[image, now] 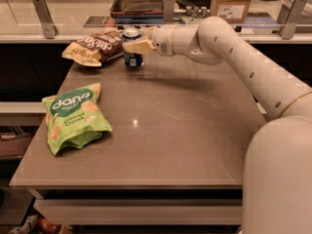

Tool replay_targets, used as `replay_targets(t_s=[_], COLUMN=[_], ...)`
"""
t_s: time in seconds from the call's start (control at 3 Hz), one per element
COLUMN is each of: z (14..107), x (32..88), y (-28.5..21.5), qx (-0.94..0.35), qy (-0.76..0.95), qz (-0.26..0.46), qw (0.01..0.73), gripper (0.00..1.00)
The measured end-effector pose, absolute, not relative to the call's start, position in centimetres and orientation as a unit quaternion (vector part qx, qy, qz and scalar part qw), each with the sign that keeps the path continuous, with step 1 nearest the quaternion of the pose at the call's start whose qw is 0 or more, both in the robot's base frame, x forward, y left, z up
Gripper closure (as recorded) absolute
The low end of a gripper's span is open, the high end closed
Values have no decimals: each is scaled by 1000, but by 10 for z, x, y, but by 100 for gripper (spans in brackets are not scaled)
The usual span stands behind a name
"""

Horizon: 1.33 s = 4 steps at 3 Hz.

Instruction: Move pepsi can near brown chip bag

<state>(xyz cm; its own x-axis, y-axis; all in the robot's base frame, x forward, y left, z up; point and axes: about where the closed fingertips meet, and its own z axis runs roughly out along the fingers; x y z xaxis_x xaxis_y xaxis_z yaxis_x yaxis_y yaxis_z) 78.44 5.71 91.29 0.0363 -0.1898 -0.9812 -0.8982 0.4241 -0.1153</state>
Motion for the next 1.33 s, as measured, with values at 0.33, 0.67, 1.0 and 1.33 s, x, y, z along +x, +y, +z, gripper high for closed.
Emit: replay_targets(t_s=[0.33,0.67,1.0,1.33], z=[900,894,893,892], x=[798,804,803,803], y=[66,72,75,78], qx=[-438,-443,-444,-445], qy=[621,629,628,627], qz=[320,308,311,312], qw=[567,560,559,558], gripper=[100,100,81,59])
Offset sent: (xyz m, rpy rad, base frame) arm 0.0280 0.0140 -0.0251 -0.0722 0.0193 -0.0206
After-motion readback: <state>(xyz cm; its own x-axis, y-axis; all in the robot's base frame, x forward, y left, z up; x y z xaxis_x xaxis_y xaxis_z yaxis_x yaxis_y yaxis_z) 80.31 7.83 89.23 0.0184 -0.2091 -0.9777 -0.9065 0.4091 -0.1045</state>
